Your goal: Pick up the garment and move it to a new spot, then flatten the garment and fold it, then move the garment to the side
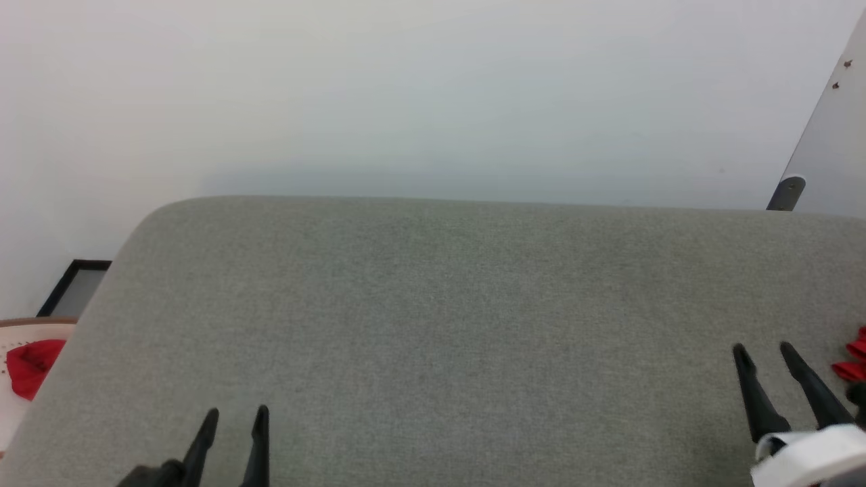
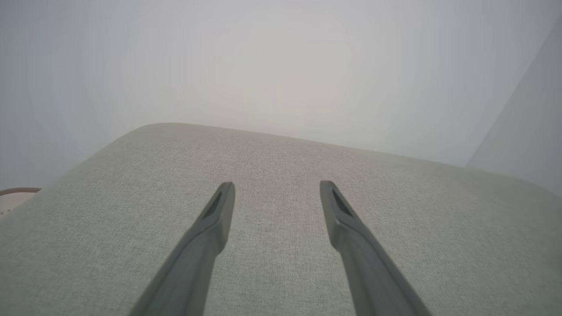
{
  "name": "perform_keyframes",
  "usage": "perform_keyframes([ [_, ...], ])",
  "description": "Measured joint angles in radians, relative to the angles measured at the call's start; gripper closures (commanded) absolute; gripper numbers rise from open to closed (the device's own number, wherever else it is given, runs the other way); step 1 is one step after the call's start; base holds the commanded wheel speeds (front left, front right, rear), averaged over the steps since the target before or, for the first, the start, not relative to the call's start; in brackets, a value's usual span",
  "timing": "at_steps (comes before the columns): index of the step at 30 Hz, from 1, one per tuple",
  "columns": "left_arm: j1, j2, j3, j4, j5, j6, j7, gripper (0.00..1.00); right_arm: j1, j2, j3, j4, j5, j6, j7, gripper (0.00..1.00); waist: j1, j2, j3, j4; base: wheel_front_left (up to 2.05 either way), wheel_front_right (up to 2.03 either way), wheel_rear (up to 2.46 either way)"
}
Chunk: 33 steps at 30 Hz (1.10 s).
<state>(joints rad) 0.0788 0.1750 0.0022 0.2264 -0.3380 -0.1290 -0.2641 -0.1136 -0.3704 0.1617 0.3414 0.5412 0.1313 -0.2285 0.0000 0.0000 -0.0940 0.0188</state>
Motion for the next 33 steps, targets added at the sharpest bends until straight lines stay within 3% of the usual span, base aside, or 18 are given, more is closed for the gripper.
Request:
perform_keyframes([
  [8,0.095,-0.014,0.000,-0.082,0.022,0.000,0.000,0.00,0.172,0.053,-0.161,-0.165,-0.055,0.000,0.054,0.00,0.0000,0.0000,-0.010,0.008,0.00,0.00,0.00],
  [14,0.145,-0.021,0.007,-0.134,0.033,0.000,0.000,0.00,0.261,0.104,-0.221,-0.283,-0.109,0.000,0.104,0.00,0.0000,0.0000,-0.011,0.012,0.00,0.00,0.00],
  [33,0.165,-0.032,0.006,-0.152,0.032,0.000,0.000,0.00,0.318,0.155,-0.249,-0.382,-0.153,0.000,0.154,0.00,0.0000,0.0000,-0.010,0.014,0.00,0.00,0.00],
])
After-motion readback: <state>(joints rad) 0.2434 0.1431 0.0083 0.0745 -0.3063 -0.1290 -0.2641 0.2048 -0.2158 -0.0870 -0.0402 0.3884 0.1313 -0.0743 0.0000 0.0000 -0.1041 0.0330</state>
